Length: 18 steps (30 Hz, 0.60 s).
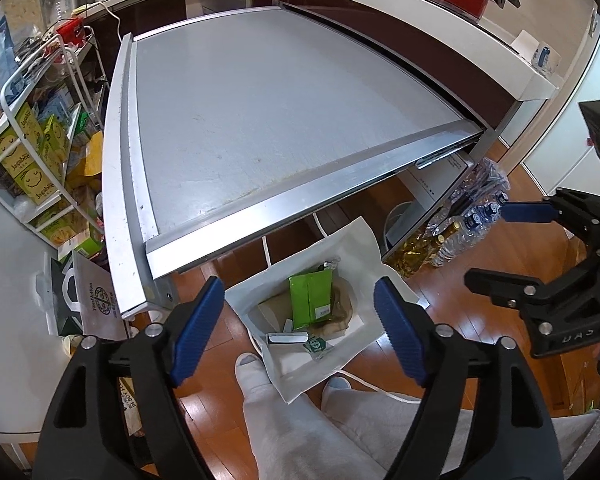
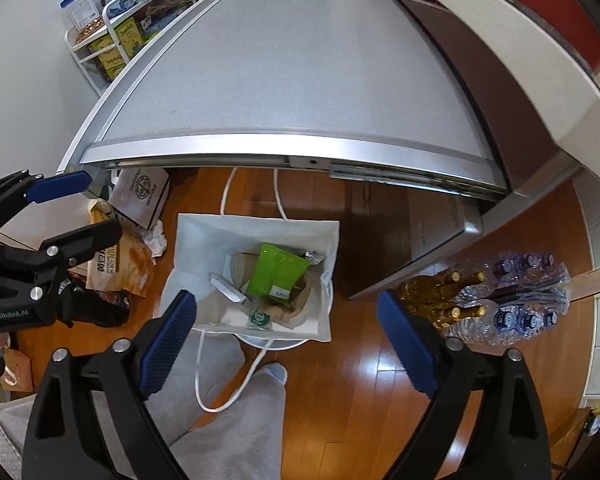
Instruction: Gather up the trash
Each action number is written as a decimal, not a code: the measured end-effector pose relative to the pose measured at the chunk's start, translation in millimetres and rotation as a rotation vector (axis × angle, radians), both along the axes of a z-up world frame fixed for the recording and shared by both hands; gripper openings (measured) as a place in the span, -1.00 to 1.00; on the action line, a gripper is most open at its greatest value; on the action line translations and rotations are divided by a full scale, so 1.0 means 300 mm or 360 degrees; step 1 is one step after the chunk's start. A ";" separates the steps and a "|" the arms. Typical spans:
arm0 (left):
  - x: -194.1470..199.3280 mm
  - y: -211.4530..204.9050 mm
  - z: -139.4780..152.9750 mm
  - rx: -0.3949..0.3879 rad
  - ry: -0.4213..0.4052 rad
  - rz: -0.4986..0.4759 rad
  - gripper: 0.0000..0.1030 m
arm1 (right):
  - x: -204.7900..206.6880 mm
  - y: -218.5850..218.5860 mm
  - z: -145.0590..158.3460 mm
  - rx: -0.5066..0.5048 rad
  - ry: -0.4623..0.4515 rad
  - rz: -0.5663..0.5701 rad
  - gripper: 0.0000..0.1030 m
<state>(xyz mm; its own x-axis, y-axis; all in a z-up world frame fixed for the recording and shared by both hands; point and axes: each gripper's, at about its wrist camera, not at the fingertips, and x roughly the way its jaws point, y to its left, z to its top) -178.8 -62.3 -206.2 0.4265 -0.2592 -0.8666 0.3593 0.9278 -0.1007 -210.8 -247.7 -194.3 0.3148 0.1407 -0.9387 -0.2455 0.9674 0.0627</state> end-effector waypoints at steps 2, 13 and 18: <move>-0.002 0.000 0.012 0.0016 0.0011 0.0035 0.63 | -0.006 -0.012 0.010 0.0029 0.0005 -0.0031 0.79; 0.007 0.021 0.295 -0.0033 -0.0318 0.0164 0.73 | 0.004 -0.054 0.358 0.0075 -0.0468 -0.0178 0.88; 0.043 0.033 0.445 -0.0062 -0.0505 0.0228 0.84 | 0.042 -0.064 0.524 0.0118 -0.0682 -0.0226 0.91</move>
